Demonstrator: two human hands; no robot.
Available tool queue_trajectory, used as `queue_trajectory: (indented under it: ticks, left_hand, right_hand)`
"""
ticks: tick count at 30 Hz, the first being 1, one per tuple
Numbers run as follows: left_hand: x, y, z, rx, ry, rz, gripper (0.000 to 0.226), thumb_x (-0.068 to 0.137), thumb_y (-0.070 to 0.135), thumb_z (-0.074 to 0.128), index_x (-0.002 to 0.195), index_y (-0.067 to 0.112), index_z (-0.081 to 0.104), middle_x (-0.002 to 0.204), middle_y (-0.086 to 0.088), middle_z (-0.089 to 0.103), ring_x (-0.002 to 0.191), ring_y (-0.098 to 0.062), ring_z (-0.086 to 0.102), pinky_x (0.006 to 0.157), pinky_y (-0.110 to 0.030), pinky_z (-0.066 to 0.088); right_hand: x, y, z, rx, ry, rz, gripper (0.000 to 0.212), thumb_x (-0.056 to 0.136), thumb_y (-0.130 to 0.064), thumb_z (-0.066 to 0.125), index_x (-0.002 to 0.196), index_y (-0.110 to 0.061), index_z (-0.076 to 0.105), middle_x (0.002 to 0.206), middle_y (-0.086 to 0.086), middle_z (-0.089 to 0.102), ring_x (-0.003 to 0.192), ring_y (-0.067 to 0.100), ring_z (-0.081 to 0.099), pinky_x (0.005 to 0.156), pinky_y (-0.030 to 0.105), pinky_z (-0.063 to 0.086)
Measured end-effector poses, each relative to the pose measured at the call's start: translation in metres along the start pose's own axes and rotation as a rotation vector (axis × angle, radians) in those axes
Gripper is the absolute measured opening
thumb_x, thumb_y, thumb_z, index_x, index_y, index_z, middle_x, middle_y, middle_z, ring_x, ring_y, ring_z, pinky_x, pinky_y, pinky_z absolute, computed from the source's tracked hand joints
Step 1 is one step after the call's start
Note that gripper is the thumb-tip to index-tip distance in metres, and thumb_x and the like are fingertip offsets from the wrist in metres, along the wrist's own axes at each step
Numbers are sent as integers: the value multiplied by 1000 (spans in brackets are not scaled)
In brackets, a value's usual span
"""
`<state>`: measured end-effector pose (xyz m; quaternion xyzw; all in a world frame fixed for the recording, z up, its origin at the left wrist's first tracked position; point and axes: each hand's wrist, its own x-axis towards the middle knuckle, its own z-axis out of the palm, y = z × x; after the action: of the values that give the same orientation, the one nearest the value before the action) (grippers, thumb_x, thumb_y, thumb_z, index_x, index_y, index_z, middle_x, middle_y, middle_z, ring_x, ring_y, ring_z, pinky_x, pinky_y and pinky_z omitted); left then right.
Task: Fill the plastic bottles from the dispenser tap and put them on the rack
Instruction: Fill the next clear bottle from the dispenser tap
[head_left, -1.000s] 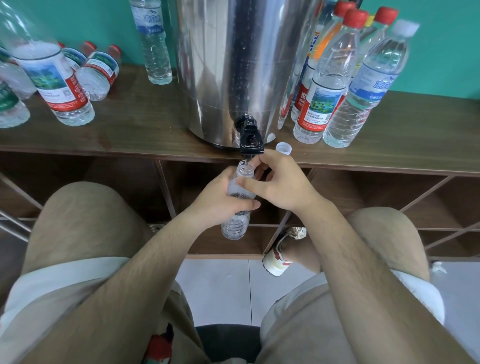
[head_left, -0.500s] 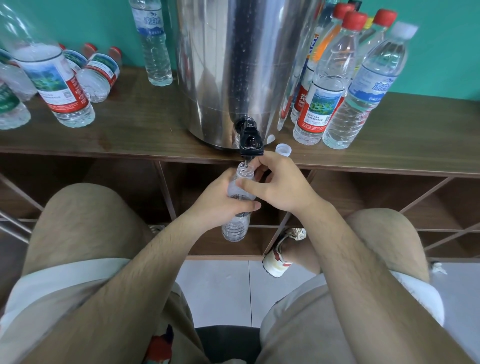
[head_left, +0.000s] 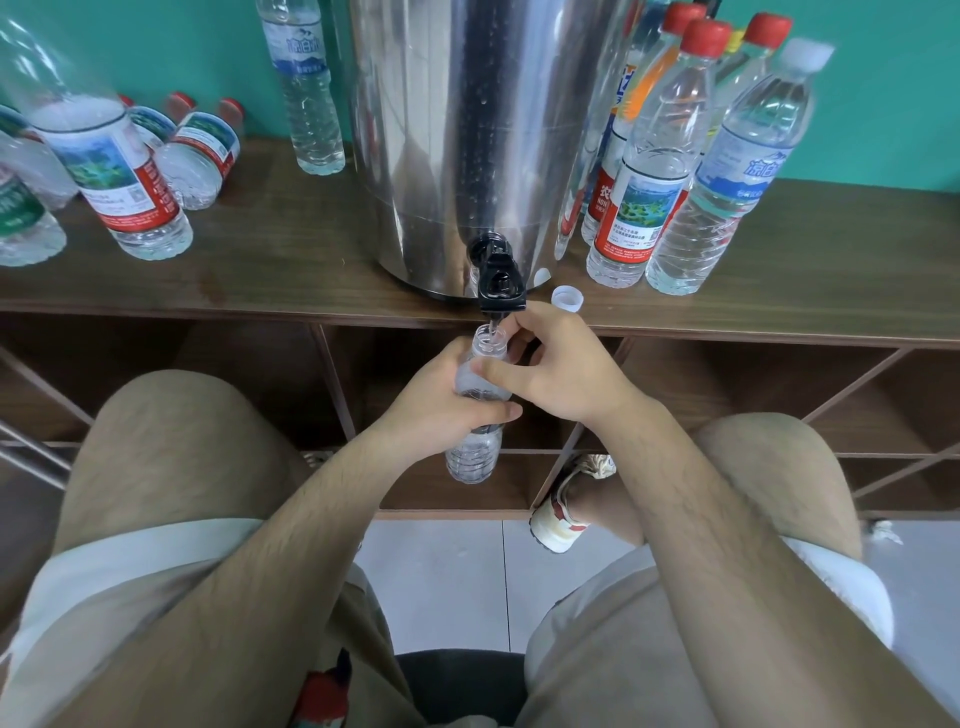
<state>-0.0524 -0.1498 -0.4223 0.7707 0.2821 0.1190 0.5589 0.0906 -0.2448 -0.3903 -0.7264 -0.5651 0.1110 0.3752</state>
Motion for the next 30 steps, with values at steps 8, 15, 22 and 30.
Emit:
queue_trajectory:
  ticks: [8,15,22,30]
  left_hand:
    - [-1,2,0,-4,0,-10,65,79,17,89,134,25,55,121,5,70,114,-15,67,105,-48,54]
    - [0,2,1,-1,-4,-12,66,78,18,89,134,25,55,122,4,70,116,-16,67,106,-50,53]
    - [0,2,1,-21,-6,-28,67,78,16,89,134,25,55,121,3,71,115,-17,68,106,-50,53]
    - [0,2,2,-19,-12,-26,69,79,17,89,137,25,53,124,3,70,117,-17,67,107,-51,52]
  right_hand:
    - [0,0,-1,-10,-5,-1,28,84,-34,83,92,-12,67,91,1,67,84,19,63,77,44,53]
    - [0,1,-1,-19,-2,-7,29,84,-36,82,93,-13,67,89,-2,66,82,16,63,75,42,54]
    - [0,2,0,-21,0,-8,29,83,-37,83,91,-14,66,87,-4,65,81,15,62,73,39,53]
    - [1,3,0,-27,2,-17,31,83,-35,84,92,-11,67,87,-3,66,80,15,61,72,37,52]
